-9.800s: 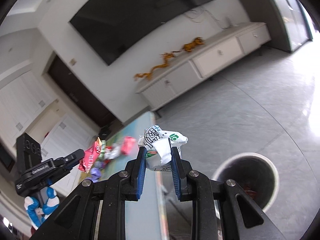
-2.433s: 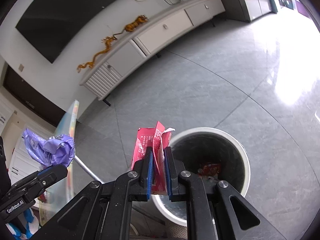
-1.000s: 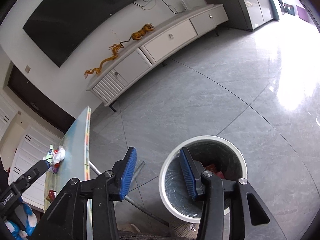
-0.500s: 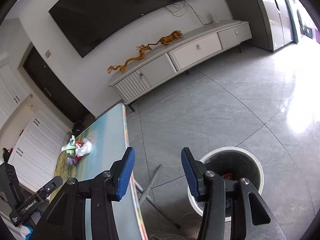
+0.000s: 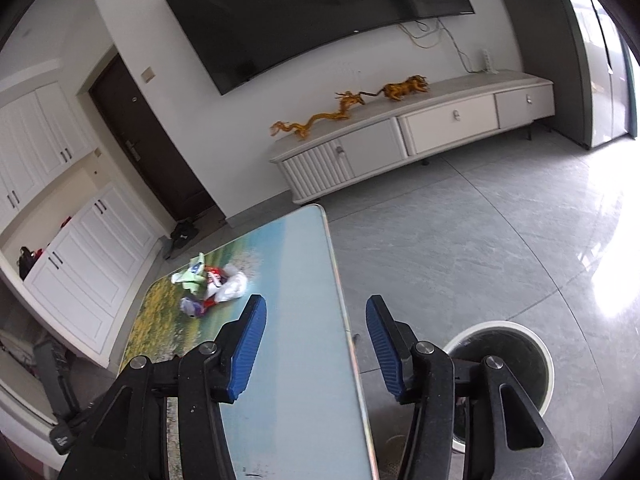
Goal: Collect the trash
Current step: 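Move both open tools back over the trash on the table, then grasp the brown chip bag with the left tool while the right tool grasps clear plastic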
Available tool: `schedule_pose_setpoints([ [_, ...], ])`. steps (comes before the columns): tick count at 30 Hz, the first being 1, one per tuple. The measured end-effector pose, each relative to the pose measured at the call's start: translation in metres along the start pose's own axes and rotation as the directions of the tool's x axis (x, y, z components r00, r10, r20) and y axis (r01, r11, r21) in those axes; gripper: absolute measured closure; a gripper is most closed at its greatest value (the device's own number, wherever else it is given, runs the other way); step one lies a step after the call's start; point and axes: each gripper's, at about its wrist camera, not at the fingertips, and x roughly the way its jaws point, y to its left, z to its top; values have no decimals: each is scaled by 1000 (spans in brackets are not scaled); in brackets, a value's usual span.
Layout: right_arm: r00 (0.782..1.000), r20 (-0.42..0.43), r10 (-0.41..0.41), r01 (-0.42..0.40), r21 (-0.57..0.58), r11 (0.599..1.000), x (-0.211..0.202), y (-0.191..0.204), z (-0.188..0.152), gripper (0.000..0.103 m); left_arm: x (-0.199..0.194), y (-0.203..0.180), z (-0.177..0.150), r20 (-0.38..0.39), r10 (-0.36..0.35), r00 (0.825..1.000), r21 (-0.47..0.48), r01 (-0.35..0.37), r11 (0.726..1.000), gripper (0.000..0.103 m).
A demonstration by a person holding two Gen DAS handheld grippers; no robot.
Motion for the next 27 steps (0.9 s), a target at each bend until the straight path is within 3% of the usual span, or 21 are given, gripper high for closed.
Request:
schedule_pose_setpoints([
  [10,998,-47,52,-56,-97,994,27,41,5,50,26,48,-11,-76,96,992,-143,-106,984,29],
  [15,993,-91,69,-81,-129,988,51,54,5,50,41,67,-10,-97,93,991,-211,-112,971,29],
  [27,977,-197,87,-125,-187,974,119,81,6,50,72,70,7,-111,169,979,-195,-188,963,29],
])
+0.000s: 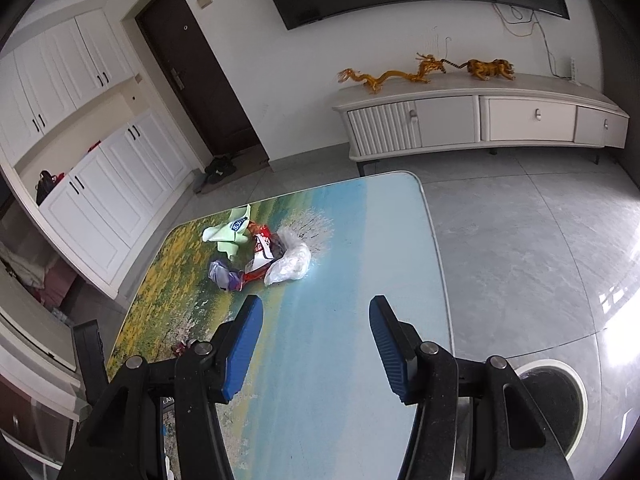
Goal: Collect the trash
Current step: 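Grasp the brown chip bag with the left tool while the right tool grasps clear plastic, then lift the brown chip bag and clear plastic bag off the table with both tools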
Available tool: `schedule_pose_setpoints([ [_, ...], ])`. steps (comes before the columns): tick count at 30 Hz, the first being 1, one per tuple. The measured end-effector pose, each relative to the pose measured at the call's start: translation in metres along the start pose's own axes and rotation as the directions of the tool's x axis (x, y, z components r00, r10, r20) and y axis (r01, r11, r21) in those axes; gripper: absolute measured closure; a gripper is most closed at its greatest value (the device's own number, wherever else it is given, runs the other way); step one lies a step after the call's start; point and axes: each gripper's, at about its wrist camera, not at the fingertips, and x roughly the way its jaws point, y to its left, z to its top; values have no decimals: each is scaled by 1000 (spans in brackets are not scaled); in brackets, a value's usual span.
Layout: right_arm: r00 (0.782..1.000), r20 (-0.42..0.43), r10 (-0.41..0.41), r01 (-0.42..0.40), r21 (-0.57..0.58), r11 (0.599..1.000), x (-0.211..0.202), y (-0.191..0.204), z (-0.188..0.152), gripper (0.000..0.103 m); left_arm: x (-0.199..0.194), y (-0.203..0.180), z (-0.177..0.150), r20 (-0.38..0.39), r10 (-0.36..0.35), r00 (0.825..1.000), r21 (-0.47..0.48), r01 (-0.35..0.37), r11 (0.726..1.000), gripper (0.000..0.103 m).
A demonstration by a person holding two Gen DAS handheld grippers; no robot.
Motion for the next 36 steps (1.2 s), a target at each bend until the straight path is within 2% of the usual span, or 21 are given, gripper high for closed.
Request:
schedule_pose_setpoints([
  [8,999,-52,-3,1,-32,999,50,12,16,50,8,-2,9,29,47,998,40,-48,998,30],
  [10,998,-69,0,-2,-35,999,65,15,19,50,8,-2,8,42,53,998,52,-55,997,36],
  [18,995,-89,-34,29,-58,998,113,26,27,50,8,0,10,46,-8,999,68,5,998,53],
  [19,995,-89,-39,34,-58,998,117,26,27,50,8,1,10,46,-16,999,65,13,998,59],
  [21,995,-89,-48,44,-52,998,125,24,28,51,9,2,11,40,-38,998,59,35,998,64],
  [29,991,-118,-57,49,-70,996,160,28,28,53,10,1,8,56,-67,996,65,64,996,68],
  [36,986,-153,-72,58,-94,994,187,30,22,73,8,2,4,70,-91,993,65,87,994,68],
])
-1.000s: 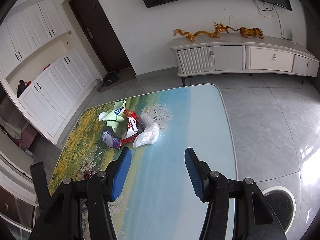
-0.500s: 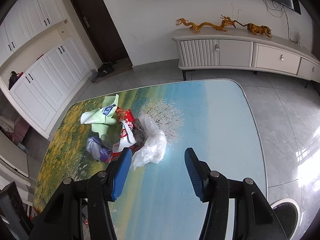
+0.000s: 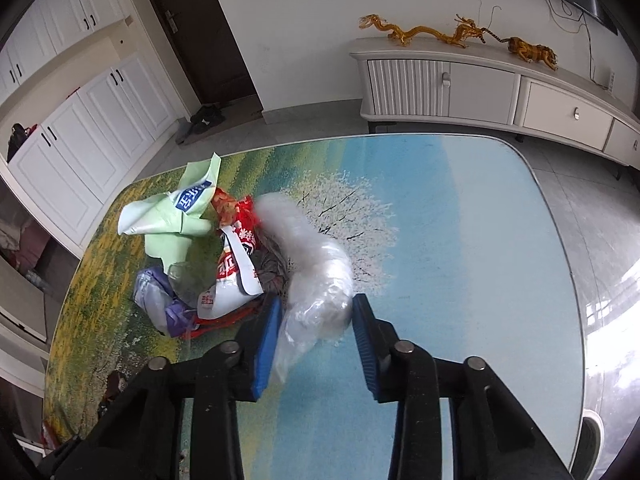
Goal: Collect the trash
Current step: 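Lift the brown chip bag and clear plastic bag off the table with both tools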
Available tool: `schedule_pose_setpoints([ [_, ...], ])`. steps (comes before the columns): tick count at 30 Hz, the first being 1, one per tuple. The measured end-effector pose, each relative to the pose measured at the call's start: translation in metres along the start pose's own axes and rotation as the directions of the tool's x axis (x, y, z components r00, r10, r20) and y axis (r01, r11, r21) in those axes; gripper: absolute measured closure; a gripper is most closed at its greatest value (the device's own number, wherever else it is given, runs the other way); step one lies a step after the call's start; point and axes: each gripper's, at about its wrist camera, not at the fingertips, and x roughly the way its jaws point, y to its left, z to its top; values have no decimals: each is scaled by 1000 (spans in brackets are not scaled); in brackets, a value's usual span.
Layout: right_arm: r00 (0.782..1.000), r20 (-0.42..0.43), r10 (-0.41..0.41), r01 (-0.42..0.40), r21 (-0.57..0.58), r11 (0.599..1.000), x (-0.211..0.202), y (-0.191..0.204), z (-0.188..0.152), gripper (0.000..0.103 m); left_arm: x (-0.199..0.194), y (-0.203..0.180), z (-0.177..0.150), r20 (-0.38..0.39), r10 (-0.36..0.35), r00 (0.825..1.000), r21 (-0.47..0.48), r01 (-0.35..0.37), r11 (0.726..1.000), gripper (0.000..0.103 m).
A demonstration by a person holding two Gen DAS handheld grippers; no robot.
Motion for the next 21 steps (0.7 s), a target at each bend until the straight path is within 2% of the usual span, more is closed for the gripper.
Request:
schedule_pose_setpoints([
  [9,1000,26,-3,2,4,1000,-7,-5,-5,77,-2,0,-2,0,-42,999,-12,42,999,71],
  [21,998,60,0,-4,54,999,-60,-17,-35,77,-9,0,-2,11,-87,996,-39,87,995,77],
])
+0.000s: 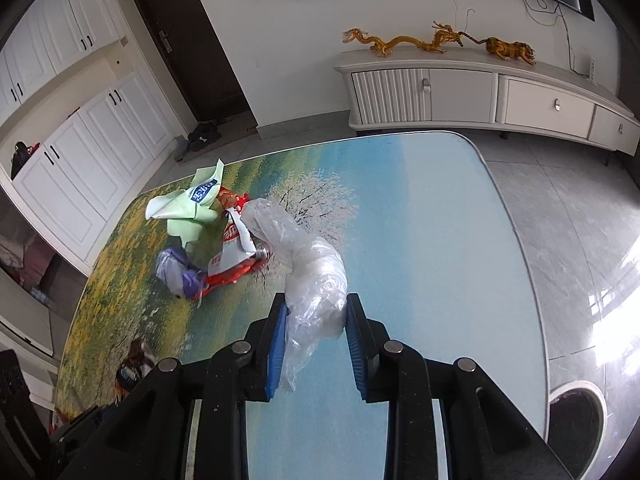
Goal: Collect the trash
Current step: 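Lift the brown chip bag and clear plastic bag off the table with both tools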
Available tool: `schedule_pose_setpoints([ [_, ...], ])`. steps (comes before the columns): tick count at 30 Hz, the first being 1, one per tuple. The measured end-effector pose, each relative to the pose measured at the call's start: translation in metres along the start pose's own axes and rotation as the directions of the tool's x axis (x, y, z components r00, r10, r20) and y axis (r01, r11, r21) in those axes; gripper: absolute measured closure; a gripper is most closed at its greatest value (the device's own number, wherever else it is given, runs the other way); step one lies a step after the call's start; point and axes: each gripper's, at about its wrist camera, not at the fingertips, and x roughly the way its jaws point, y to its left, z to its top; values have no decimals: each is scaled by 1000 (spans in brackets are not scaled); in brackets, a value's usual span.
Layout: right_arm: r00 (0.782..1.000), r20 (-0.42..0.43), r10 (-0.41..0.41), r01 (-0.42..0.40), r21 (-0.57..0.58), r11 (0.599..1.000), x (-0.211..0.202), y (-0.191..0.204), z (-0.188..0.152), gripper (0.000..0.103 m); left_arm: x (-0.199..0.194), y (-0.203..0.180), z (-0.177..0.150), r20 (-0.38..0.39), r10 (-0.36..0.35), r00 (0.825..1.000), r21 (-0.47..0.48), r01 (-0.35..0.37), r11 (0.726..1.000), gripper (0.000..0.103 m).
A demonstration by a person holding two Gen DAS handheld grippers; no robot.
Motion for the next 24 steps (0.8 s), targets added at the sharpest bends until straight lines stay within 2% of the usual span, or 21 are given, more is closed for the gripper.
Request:
schedule_pose_setpoints([
  [11,997,72,12,-14,31,999,-70,-2,-25,77,-37,-16,-1,64,-28,998,19,27,999,80],
  [24,986,168,8,-22,82,996,-144,-28,-57,77,-90,-42,3,152,-43,987,45,36,998,81],
])
